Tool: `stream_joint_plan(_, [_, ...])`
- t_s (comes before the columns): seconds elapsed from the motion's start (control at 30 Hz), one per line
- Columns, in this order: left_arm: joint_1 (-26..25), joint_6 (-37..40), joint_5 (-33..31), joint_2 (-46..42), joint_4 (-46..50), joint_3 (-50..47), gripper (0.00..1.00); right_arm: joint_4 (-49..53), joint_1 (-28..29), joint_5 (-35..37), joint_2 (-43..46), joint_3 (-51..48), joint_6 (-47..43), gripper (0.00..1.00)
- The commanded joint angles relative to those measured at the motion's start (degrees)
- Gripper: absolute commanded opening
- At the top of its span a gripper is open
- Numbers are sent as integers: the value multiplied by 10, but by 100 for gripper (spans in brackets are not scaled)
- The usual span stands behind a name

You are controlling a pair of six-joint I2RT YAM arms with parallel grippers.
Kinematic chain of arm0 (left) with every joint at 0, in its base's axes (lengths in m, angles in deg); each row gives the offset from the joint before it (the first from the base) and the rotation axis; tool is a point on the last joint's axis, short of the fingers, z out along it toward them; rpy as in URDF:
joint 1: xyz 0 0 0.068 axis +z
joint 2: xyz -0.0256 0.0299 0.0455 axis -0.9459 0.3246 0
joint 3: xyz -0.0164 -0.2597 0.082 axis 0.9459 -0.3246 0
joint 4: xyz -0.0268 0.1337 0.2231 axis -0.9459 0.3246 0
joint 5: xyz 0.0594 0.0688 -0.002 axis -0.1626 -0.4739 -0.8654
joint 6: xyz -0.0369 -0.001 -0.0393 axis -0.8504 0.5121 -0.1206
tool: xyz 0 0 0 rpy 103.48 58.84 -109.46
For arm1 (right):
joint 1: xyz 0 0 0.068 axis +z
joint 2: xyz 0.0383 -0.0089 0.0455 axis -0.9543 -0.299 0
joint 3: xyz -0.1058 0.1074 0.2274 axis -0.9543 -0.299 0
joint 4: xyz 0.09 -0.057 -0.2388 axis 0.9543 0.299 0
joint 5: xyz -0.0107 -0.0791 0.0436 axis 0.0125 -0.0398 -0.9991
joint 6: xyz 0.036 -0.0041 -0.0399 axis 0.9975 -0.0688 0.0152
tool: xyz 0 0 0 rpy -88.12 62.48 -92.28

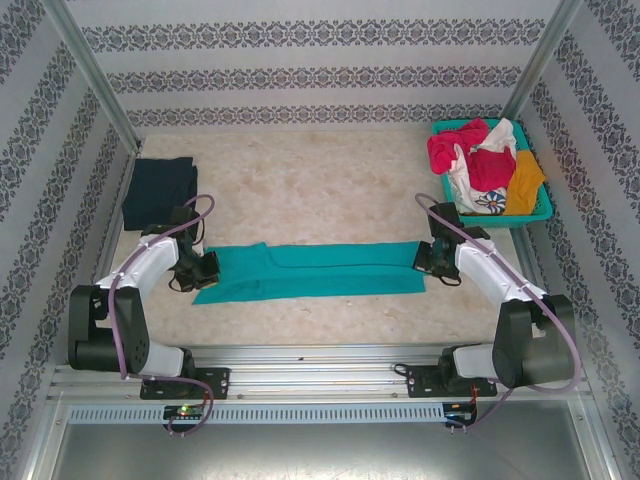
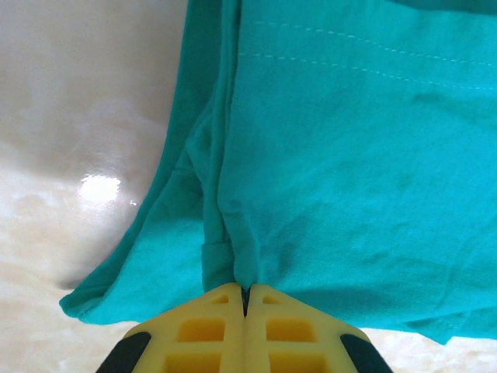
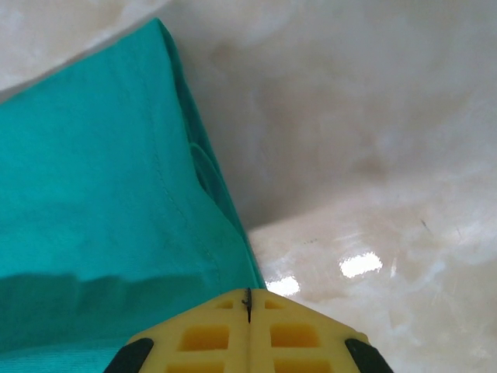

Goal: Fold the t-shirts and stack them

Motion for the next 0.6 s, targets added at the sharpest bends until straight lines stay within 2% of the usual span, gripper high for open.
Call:
stream_joint_plan(0.0, [-4,-5,-26,9,5,-2,0,-11,-8,-2,-15,-16,17,0])
stream_joint_plan(0.17, [-4,-8,-26,14,9,-5,1,-23,-9,-7,-43,-19,17,2])
stream_joint_plan(0.2, [-4,-12,-30,14,11,-7,8,-25,-8,-9,-45,-18,18,12])
stream_joint_plan(0.3, [-4,-27,-40,2,10,-9,49,-34,-7,-16,-18,-19,15,46])
stream_joint_plan(0.37, [-4,-38,-45,-18,11,-5,71,-37,-7,-15,17,-16,9,61])
stream_joint_plan(0.4, [-5,-44,-45,-26,11,0,76,-39,-5,-15,30,-15,3,65])
stream_joint_plan(0.47, [-13,-63,-42,-47,1,12,94,-42,2,-17,45,-4,-6,71])
stream_joint_plan(0.5, [-19,-73,-37,-50,-8,17,98,-46,8,-21,43,1,-6,72])
stream_joint_plan(0.57, [-39,-94,-22,-43,-31,28,98,-64,34,-32,22,13,5,72])
